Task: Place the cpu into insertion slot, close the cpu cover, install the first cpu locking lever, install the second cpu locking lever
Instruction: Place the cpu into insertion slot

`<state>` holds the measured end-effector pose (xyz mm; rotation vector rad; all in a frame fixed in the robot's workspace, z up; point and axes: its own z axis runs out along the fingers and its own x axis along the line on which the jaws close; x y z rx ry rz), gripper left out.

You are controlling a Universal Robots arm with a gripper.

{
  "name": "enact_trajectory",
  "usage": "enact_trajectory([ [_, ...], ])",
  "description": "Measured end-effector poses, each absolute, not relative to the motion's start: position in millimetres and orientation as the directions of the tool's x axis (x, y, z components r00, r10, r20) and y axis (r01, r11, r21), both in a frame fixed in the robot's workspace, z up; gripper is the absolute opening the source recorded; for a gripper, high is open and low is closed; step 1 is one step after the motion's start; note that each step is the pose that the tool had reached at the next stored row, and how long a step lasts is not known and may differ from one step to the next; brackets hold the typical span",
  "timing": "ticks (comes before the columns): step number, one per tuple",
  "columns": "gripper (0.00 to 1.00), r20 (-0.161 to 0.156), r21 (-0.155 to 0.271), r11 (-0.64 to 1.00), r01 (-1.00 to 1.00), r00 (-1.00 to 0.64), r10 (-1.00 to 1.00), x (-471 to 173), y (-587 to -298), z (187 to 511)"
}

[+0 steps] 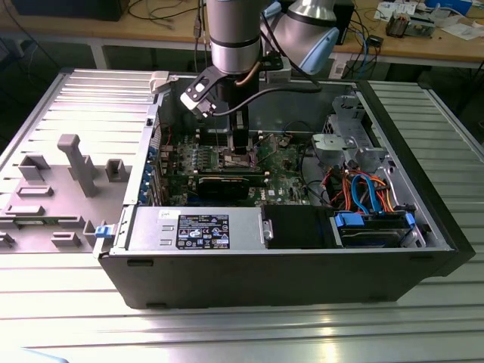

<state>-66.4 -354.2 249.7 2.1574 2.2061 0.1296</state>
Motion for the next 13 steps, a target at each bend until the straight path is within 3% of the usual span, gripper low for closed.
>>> enact_trajectory([
  [13, 0.54, 0.02, 0.097, 0.021, 0.995, -0.023, 1.0, -66.4, -352.0, 240.8],
])
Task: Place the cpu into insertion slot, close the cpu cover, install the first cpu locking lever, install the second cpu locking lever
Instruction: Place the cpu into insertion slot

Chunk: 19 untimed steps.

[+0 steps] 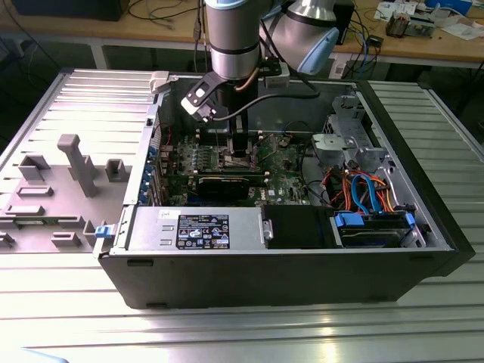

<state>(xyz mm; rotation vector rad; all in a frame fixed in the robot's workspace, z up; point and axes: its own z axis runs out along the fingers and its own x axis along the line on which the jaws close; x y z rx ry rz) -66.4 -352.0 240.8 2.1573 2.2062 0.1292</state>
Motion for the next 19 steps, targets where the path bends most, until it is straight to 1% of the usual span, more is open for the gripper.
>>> enact_trajectory([
  [19, 0.54, 0.02, 0.097, 0.021, 0.995, -0.023, 1.0, -66.4, -352.0, 235.5],
])
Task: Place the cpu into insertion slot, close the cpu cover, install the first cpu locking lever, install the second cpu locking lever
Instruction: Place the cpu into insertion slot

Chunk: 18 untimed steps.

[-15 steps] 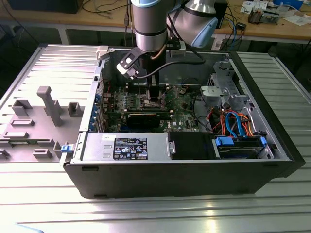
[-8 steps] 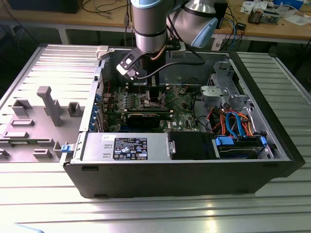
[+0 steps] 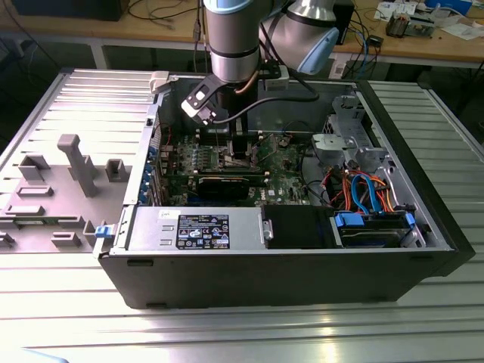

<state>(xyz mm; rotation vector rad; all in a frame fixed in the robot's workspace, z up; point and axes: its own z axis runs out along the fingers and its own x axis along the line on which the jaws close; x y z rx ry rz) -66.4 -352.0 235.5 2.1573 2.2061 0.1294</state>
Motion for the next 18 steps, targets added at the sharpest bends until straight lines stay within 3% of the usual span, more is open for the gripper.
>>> enact_trajectory([
  [18, 0.54, 0.019, 0.098, 0.018, 0.995, -0.019, 1.0, -70.6, -340.3, 207.7],
])
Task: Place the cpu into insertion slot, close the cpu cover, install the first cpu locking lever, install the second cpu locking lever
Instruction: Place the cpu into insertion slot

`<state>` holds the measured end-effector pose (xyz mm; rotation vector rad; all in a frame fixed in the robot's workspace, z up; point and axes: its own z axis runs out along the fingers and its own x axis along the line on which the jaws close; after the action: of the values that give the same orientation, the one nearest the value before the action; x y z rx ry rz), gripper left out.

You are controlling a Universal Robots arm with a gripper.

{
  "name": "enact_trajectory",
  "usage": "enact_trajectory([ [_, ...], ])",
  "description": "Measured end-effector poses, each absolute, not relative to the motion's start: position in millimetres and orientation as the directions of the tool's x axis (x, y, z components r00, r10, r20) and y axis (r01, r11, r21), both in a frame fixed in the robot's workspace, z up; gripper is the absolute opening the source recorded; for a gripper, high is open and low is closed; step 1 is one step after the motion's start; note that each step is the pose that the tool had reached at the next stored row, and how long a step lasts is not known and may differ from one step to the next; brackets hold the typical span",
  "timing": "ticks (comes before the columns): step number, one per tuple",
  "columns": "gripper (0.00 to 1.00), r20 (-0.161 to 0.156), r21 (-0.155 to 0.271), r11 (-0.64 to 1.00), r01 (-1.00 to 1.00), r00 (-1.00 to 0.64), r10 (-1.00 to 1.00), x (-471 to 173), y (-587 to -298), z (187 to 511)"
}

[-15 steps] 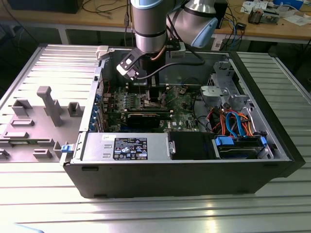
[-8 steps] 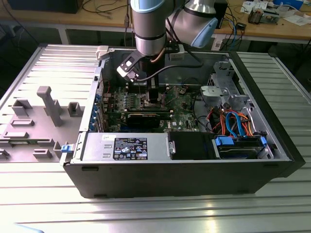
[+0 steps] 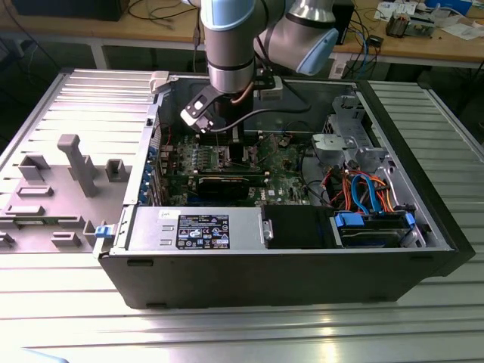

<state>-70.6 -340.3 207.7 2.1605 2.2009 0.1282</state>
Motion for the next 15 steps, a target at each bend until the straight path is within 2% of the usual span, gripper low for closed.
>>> enact_trajectory([
  [15, 0.54, 0.016, 0.097, 0.015, 0.995, -0.016, 1.0, -71.0, -339.9, 195.4],
])
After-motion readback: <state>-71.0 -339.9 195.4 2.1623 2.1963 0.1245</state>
